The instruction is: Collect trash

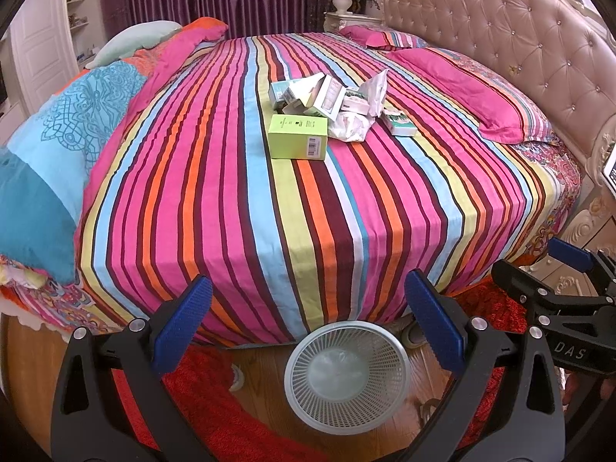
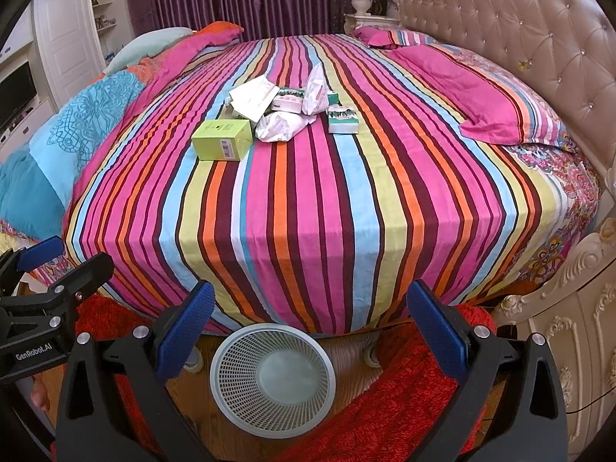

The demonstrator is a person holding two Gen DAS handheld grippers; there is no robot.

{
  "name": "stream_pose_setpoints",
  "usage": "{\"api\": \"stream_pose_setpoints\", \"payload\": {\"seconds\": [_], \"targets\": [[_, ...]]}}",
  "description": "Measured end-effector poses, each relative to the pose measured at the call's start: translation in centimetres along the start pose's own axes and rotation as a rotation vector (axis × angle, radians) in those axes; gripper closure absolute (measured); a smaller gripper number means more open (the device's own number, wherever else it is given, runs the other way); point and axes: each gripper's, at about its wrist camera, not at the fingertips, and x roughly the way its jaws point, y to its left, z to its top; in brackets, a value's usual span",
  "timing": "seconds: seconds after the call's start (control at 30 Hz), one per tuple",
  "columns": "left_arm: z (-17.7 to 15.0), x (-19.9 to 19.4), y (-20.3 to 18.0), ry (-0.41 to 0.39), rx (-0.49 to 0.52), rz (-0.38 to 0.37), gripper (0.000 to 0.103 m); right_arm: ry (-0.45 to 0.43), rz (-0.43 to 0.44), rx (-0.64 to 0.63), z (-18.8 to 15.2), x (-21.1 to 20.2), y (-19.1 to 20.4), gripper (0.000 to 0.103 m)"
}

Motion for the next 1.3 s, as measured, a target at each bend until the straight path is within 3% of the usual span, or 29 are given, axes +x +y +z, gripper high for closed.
{"api": "stream_pose_setpoints", "payload": {"seconds": [0.63,1.03,1.3], "targets": [[0.9,4.1,0.8,0.068,-0.022,-0.023,0.006,0.041,0.069,-0.017,0.5,2.7,0.1,0.007],[2.4,8.1,1.8,0.096,-0.042,-0.002,0.006,0.07,0.048,0.037,1.8,5.7,-1.5,0.007],[4.5,9.9,2.3,0.07,-0.06,-0.004,0.006,0.06,0.037,0.013,3.1,7.1,-1.9,0.007]]}}
